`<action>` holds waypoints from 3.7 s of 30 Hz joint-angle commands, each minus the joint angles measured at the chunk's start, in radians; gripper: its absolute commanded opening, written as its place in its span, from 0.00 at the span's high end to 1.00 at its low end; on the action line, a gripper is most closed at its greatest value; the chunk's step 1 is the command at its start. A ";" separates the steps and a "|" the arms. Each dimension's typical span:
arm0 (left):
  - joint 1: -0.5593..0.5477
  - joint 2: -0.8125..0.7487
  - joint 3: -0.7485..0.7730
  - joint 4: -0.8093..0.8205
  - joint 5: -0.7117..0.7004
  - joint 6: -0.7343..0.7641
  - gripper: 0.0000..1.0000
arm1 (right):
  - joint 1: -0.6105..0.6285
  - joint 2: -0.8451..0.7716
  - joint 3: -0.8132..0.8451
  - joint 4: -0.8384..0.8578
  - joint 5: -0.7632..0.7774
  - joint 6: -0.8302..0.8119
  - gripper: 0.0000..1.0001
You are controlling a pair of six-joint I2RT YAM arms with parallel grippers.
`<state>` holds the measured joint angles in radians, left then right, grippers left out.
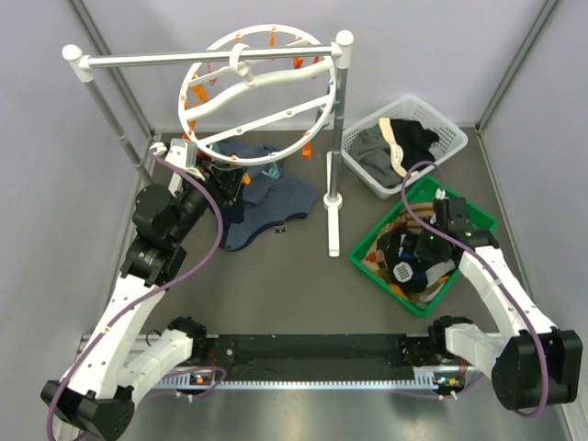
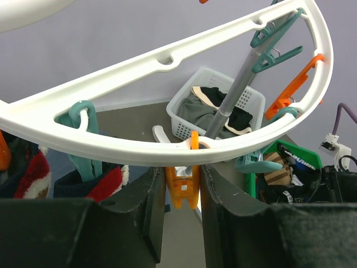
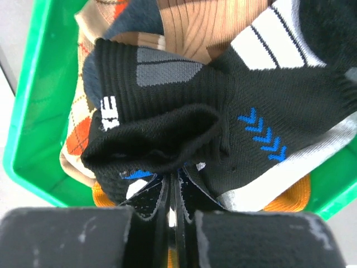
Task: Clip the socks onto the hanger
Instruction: Pick up the sock from the bin, then clamp the sock onto the hanger.
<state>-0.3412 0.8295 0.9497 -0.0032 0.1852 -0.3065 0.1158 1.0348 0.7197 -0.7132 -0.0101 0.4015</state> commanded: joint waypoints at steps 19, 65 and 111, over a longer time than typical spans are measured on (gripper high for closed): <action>0.005 0.003 0.018 0.031 0.037 -0.014 1.00 | 0.022 -0.269 0.282 0.240 -0.301 -0.392 1.00; 0.002 0.045 0.098 0.037 0.189 -0.120 1.00 | 0.759 0.375 0.521 0.848 -0.475 -0.449 1.00; 0.002 0.074 0.083 -0.027 0.201 -0.051 1.00 | 0.762 0.403 0.618 0.863 -0.424 -0.464 1.00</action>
<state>-0.3412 0.8932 1.0245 -0.0391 0.3511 -0.3897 0.8642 1.4563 1.2720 0.0887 -0.4393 -0.0517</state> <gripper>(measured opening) 0.317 0.007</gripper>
